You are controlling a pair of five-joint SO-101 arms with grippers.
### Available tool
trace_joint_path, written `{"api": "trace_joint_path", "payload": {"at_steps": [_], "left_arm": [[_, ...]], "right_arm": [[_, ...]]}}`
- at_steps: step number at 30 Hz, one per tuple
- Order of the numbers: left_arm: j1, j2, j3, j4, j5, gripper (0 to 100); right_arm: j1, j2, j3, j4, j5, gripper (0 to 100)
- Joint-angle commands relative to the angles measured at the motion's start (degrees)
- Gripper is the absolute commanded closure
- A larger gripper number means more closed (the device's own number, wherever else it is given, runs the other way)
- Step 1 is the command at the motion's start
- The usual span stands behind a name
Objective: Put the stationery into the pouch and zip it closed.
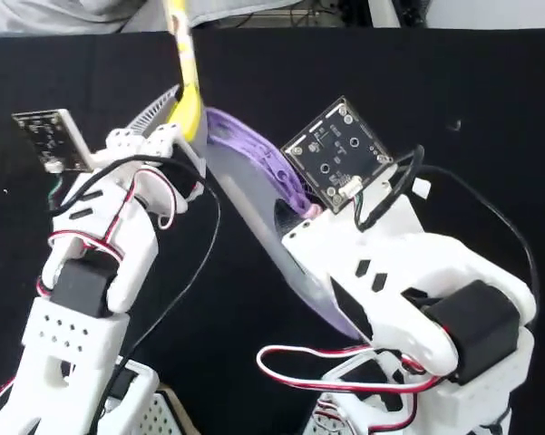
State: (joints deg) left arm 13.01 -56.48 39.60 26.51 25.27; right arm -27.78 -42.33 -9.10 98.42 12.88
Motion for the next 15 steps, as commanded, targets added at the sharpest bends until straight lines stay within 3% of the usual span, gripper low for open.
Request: {"api": "trace_joint_path", "payload": {"at_steps": [1,5,8,15], "left_arm": [[0.66,-4.13,1.27,-1.14,-0.53,95],[0.75,-9.23,3.65,-1.05,-0.18,81],[0.75,-12.92,4.35,-0.7,-0.35,82],[-1.63,-18.55,-1.71,9.23,-0.44,82]], "right_arm": [[-0.62,-1.8,-0.84,-0.97,-0.62,98.8],[-0.62,-1.8,-0.66,-1.23,-0.62,98.8],[-0.62,-1.8,-0.57,-1.23,-0.62,98.8],[-0.53,-1.8,-0.57,-1.23,-0.62,98.8]]}}
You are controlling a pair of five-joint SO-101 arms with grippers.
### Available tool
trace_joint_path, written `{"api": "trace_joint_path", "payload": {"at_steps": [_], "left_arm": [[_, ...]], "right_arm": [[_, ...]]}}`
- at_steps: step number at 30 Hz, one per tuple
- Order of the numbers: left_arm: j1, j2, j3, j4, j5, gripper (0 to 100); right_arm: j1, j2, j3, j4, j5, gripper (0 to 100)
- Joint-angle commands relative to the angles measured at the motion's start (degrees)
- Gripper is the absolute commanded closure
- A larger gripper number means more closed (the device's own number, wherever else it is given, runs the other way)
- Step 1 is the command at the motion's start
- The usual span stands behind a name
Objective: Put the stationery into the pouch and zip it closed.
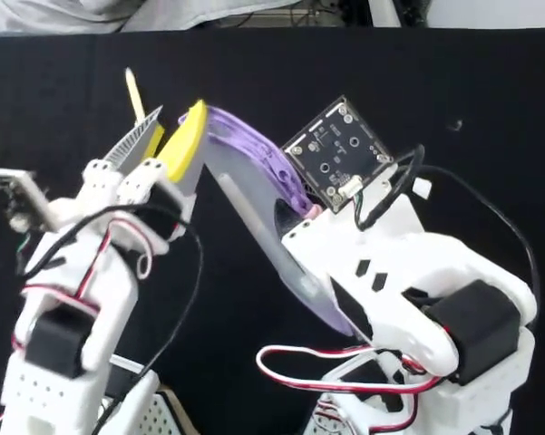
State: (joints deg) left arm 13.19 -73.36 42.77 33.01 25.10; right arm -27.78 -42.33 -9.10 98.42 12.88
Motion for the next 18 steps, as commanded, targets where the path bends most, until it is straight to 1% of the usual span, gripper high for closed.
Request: {"api": "trace_joint_path", "payload": {"at_steps": [1,5,9,11,13,16,18], "left_arm": [[-4.35,-1.76,-6.02,4.04,0.0,82],[-13.85,1.05,-8.66,5.98,0.18,82],[-19.3,9.93,-11.38,6.51,0.18,82],[-20.79,16.18,-14.99,8.53,0.18,82],[-21.67,23.65,-20.35,11.52,0.18,82],[-21.76,35.16,-29.85,16.53,0.18,82],[-21.41,42.55,-36.53,20.22,0.18,82]], "right_arm": [[-0.53,-1.8,-0.57,-1.23,-0.62,98.8],[-0.53,-1.8,-0.57,-1.14,-0.62,98.8],[-0.44,-1.8,-0.57,-1.14,-0.62,98.8],[0.18,-1.8,-0.57,-1.14,-0.62,98.8],[2.81,-1.8,-0.66,-1.23,-0.62,98.8],[6.59,-1.8,-0.92,-1.23,-0.62,98.8],[7.82,-1.8,-0.84,-1.23,-0.62,98.8]]}}
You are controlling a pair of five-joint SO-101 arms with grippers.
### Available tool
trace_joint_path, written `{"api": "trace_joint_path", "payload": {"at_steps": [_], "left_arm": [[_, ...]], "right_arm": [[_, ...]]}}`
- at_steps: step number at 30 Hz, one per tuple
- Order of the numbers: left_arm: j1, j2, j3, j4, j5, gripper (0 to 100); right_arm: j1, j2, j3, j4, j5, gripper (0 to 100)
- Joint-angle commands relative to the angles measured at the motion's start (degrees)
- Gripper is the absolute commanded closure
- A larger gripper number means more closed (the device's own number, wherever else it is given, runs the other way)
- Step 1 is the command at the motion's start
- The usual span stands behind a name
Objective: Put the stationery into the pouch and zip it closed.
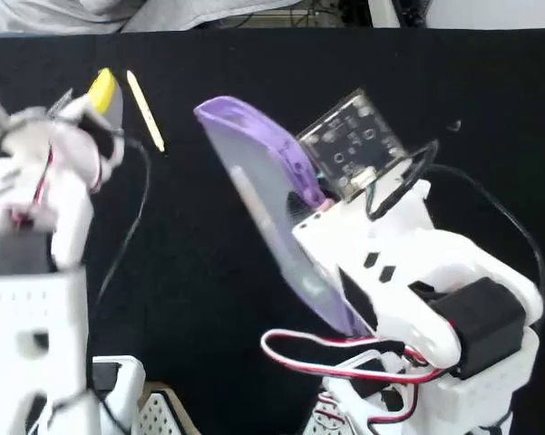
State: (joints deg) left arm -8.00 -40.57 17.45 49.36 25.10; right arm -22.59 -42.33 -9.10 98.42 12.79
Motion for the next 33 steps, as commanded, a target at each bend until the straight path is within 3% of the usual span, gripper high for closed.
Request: {"api": "trace_joint_path", "payload": {"at_steps": [1,17,33], "left_arm": [[-0.22,13.36,-14.55,5.63,0.18,82],[-0.66,64.18,-61.85,27.69,2.37,82],[-1.54,98.2,-88.66,28.57,3.08,82]], "right_arm": [[2.9,-1.8,-0.84,-1.14,-0.53,98.8],[2.99,-1.8,-0.48,-0.09,-0.53,98.8],[2.99,-1.8,-0.48,0.79,-0.53,98.8]]}}
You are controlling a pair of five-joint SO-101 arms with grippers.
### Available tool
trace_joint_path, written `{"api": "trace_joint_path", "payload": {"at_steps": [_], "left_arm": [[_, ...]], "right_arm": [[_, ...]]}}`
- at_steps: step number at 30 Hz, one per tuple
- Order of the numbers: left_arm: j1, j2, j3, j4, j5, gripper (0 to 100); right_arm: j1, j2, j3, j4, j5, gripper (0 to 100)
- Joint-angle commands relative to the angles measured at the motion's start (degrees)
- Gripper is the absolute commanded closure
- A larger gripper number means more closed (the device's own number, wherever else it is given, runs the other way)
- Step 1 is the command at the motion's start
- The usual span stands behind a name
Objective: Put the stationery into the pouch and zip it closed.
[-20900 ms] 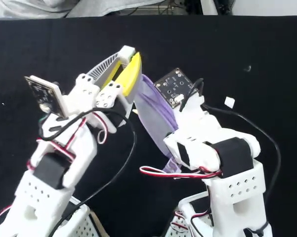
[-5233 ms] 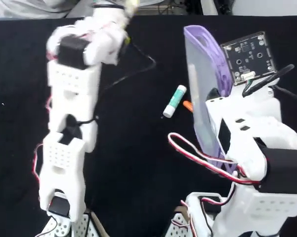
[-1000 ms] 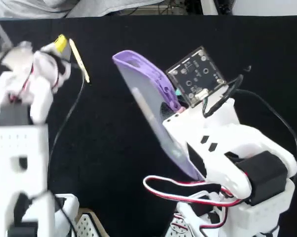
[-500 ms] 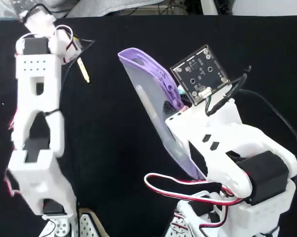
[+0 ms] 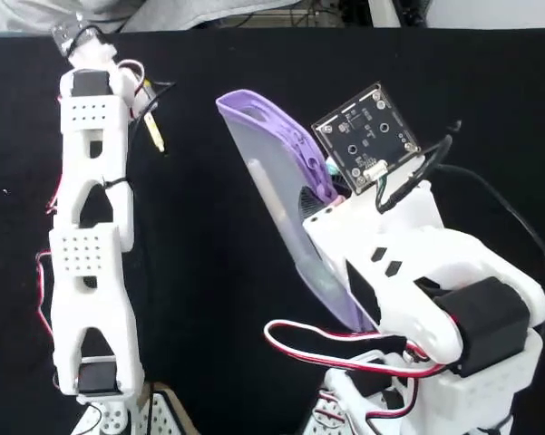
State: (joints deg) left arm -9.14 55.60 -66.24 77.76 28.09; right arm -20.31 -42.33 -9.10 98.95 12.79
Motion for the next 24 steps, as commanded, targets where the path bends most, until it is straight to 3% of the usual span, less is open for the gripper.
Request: {"api": "trace_joint_path", "payload": {"at_steps": [1,9,24], "left_arm": [[-0.4,3.6,-5.58,0.09,0.09,82],[0.22,12.66,-16.84,-0.09,0.09,83],[2.68,23.74,-26.68,0.7,0.09,84]], "right_arm": [[0.7,-1.8,-0.48,0.26,-0.53,98.8],[0.7,-1.8,-0.4,0.97,-0.53,98.8],[0.7,-7.16,2.15,0.53,-0.35,98.8]]}}
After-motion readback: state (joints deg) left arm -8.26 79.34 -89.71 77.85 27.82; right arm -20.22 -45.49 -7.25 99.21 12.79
